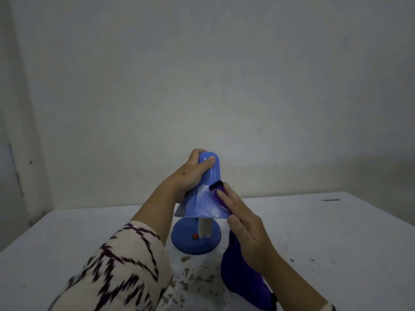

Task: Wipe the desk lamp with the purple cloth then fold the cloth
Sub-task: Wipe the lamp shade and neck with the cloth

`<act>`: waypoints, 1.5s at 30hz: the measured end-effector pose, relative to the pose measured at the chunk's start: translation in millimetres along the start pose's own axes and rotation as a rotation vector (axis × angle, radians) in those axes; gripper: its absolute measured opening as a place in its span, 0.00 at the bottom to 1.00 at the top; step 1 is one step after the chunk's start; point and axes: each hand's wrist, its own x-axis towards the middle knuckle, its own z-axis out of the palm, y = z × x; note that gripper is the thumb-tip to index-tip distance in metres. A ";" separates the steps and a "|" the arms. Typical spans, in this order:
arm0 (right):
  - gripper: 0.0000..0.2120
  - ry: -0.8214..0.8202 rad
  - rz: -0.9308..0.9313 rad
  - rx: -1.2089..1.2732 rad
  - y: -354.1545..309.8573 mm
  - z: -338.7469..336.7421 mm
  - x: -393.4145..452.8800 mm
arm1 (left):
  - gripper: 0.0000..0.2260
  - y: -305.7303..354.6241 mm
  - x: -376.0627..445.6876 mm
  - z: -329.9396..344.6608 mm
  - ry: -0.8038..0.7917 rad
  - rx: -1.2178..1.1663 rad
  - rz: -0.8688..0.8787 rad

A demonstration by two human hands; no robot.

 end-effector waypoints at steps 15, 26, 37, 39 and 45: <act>0.14 0.193 0.147 0.165 2.7 -4.7 10.4 | 0.17 4.9 4.4 15.9 0.042 0.016 -0.036; 0.24 0.183 -0.280 -0.368 13.6 4.9 -13.0 | 0.17 3.9 1.5 11.8 0.013 0.011 -0.038; 0.28 0.097 0.461 0.423 7.9 -6.7 26.1 | 0.18 4.3 0.1 12.6 0.043 0.019 -0.036; 0.26 0.126 0.398 0.506 6.2 -5.1 24.1 | 0.18 4.8 1.3 11.1 0.068 0.021 -0.034; 0.24 0.090 -0.018 0.075 -0.4 1.4 4.5 | 0.18 4.9 3.0 9.8 0.057 0.019 -0.024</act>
